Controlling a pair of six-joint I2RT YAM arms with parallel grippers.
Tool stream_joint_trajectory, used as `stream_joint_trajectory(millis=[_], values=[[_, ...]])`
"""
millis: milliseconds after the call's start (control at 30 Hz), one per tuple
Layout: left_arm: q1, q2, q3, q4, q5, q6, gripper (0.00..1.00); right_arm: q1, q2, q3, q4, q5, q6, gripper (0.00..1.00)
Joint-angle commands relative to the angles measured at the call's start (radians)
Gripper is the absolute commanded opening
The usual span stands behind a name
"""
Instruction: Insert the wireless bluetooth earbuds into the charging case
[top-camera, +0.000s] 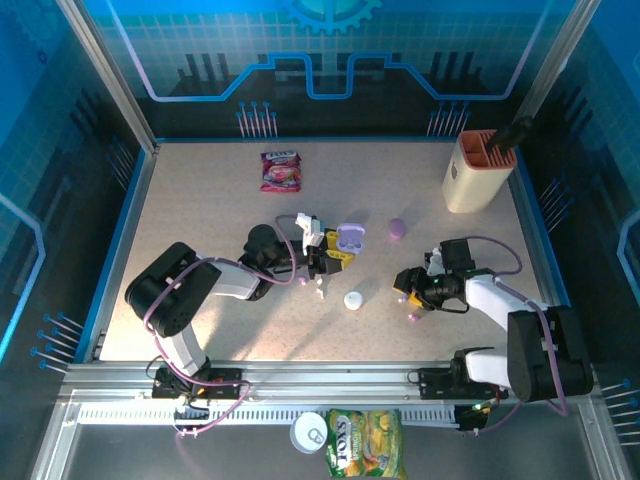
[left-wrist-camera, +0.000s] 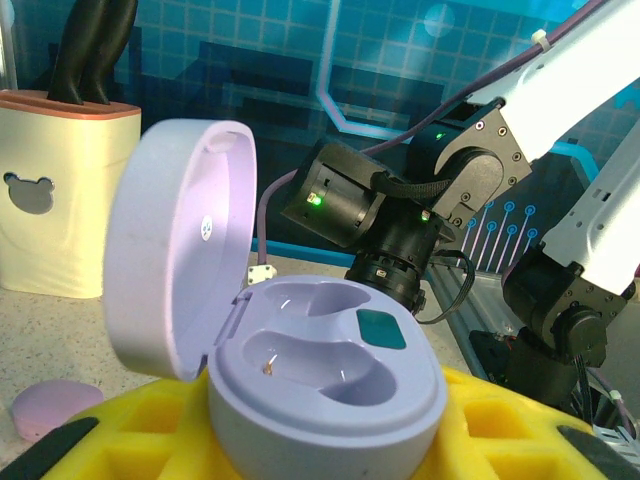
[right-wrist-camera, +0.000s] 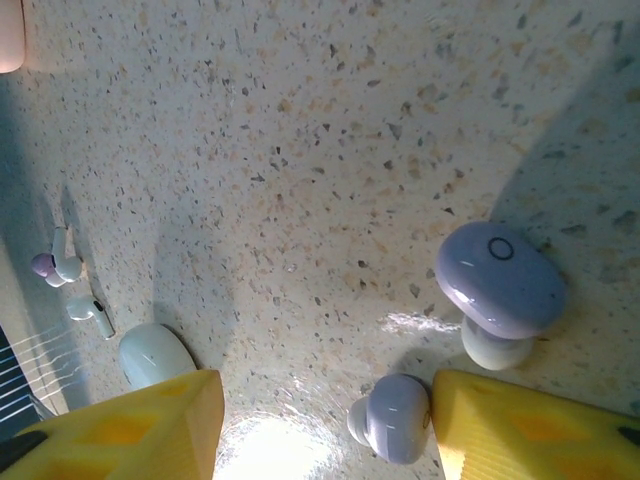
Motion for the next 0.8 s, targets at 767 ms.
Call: stream_joint_trajectory(millis=[767], values=[[0.009, -0.026, 0.003, 0.035, 0.028, 0.015, 0.38, -0.008, 0.011, -0.046, 0.058, -0.062, 0.019, 0.31]])
